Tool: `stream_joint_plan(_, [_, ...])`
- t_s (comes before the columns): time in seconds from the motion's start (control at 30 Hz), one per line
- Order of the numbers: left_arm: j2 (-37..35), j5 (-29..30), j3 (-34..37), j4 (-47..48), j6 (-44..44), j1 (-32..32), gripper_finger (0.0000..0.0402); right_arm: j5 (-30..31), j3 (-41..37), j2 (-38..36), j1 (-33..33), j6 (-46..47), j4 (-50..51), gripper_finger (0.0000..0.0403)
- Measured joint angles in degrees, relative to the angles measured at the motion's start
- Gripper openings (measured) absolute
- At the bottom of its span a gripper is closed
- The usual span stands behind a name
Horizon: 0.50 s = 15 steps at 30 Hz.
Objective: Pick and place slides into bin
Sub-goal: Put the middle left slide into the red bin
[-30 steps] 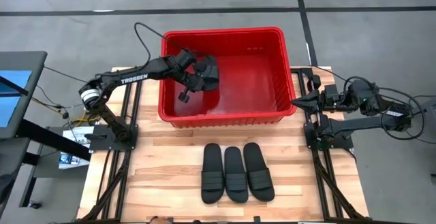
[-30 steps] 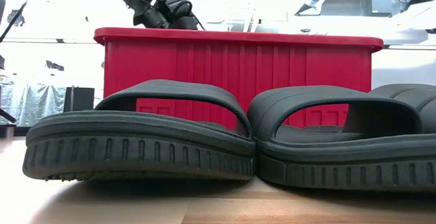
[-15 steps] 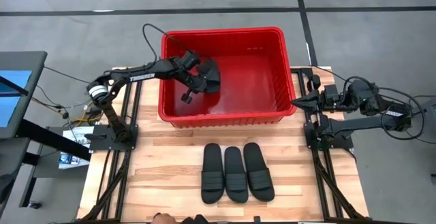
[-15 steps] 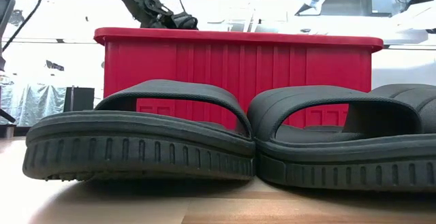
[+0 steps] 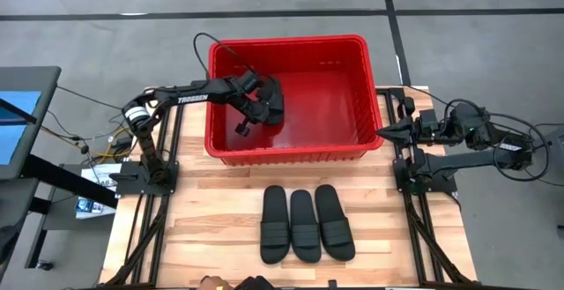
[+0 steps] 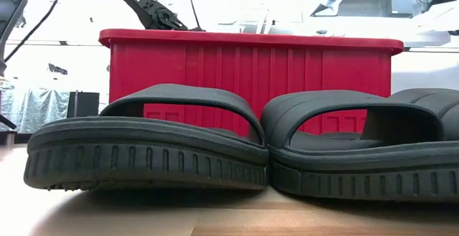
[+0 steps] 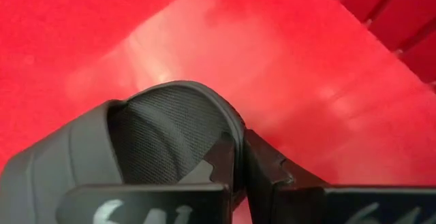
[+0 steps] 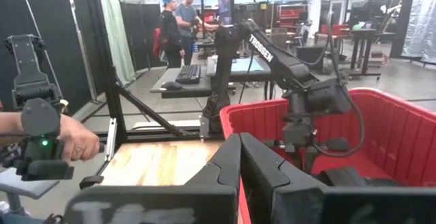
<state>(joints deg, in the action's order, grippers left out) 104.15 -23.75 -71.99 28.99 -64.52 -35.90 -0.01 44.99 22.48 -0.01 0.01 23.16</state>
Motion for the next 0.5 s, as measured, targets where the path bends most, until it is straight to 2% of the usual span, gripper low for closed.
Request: stream_joint_plan(0.5, [2.0,0.2,0.0,0.0,0.6,0.4,0.0000,0.0,0.0,0.0,0.0,0.0,0.1,0.0000])
